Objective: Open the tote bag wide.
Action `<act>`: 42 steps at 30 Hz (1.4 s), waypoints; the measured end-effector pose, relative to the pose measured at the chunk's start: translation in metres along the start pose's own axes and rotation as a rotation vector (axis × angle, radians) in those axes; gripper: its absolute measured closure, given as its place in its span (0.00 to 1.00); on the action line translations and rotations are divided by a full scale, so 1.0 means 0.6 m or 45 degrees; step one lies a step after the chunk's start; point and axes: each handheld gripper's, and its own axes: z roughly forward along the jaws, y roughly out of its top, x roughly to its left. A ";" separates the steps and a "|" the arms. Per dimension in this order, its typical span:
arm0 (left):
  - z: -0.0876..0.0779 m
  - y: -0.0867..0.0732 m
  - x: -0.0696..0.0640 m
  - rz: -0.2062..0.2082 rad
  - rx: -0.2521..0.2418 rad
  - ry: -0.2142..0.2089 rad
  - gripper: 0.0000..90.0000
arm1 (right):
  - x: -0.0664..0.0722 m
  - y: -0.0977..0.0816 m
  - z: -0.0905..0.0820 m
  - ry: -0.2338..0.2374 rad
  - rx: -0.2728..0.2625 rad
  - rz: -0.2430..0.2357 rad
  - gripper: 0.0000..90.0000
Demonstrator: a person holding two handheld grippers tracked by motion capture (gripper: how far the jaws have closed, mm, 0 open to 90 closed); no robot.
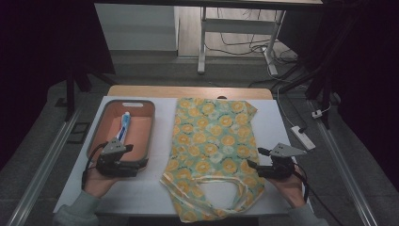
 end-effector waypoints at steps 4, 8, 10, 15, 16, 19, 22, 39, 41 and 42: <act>0.000 0.000 0.000 0.004 0.000 -0.002 0.21 | 0.000 0.000 0.000 -0.001 0.000 -0.001 0.36; -0.002 0.002 -0.004 0.011 -0.005 -0.005 0.21 | 0.001 0.000 0.002 -0.001 0.004 -0.009 0.36; -0.002 0.005 -0.008 0.020 -0.009 -0.010 0.22 | 0.003 0.002 0.000 0.000 0.000 -0.011 0.36; -0.003 0.015 -0.023 0.056 -0.014 -0.033 0.22 | 0.005 0.004 0.000 0.001 -0.001 -0.015 0.36; -0.003 0.015 -0.023 0.056 -0.014 -0.033 0.22 | 0.005 0.004 0.000 0.001 -0.001 -0.015 0.36; -0.001 0.026 -0.035 0.085 -0.018 -0.047 0.22 | 0.007 0.007 0.002 0.013 -0.011 -0.016 0.36; 0.002 0.032 -0.041 0.099 -0.016 -0.058 0.22 | 0.011 0.009 0.002 0.021 -0.010 -0.023 0.36; 0.063 0.093 -0.094 0.231 0.035 -0.189 0.23 | 0.016 0.011 0.005 0.037 -0.009 -0.028 0.36; 0.073 0.098 -0.099 0.250 0.048 -0.204 0.23 | 0.017 0.011 0.005 0.038 -0.007 -0.030 0.36; 0.077 0.100 -0.102 0.257 0.055 -0.213 0.23 | 0.017 0.011 0.005 0.038 -0.007 -0.030 0.36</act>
